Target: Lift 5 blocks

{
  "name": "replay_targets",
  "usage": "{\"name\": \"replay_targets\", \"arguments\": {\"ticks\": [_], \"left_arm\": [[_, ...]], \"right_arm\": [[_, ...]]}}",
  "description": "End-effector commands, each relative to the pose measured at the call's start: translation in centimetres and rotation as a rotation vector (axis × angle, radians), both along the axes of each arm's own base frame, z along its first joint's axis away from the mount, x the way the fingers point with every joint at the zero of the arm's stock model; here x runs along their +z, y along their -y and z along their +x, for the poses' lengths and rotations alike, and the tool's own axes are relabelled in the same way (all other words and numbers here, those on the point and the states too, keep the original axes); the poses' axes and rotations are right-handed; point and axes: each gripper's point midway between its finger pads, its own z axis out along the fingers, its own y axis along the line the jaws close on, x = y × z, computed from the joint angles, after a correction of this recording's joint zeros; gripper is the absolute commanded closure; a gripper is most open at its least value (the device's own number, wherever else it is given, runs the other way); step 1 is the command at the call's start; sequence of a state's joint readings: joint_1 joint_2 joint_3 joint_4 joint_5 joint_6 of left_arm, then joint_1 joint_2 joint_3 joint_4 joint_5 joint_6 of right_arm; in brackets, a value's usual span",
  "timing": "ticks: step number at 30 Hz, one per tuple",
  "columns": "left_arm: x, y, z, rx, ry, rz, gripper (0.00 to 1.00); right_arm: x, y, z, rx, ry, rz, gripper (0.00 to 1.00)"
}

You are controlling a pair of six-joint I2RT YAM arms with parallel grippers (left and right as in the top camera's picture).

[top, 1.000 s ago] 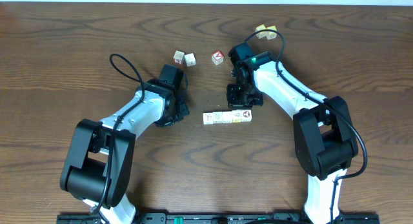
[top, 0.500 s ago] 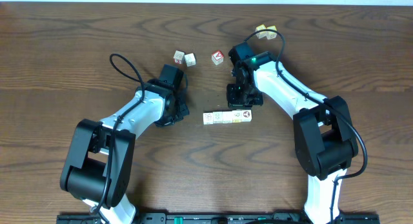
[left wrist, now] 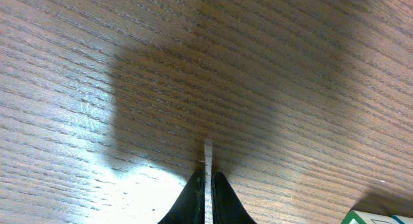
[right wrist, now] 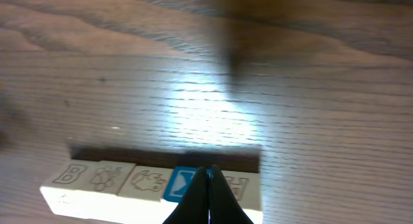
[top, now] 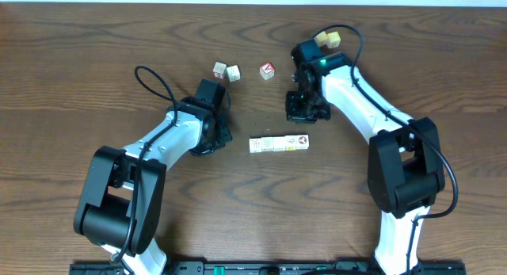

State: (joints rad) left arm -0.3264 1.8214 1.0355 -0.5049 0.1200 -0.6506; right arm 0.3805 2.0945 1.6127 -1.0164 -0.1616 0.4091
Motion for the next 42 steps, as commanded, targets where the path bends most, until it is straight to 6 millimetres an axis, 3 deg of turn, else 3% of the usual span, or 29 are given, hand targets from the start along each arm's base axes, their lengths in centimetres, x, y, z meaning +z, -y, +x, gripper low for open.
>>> {"name": "replay_targets", "arguments": {"ticks": [1,8,22,42], "left_arm": [[-0.1,-0.7,-0.2,0.006,-0.003,0.029,0.92],[-0.1,-0.7,-0.3,0.006,-0.003,0.029,0.93],[-0.1,-0.7,-0.2,0.006,-0.003,0.029,0.93],[-0.1,-0.7,-0.2,0.006,-0.003,0.029,0.93]], "right_arm": [[-1.1,0.4,-0.7,0.014,-0.028,-0.020,0.99],[-2.7,0.1,-2.1,0.025,-0.053,-0.029,0.99],[-2.7,-1.0,-2.7,0.054,-0.055,-0.027,0.99],[-2.7,-0.8,-3.1,0.054,-0.071,-0.034,0.99]]}}
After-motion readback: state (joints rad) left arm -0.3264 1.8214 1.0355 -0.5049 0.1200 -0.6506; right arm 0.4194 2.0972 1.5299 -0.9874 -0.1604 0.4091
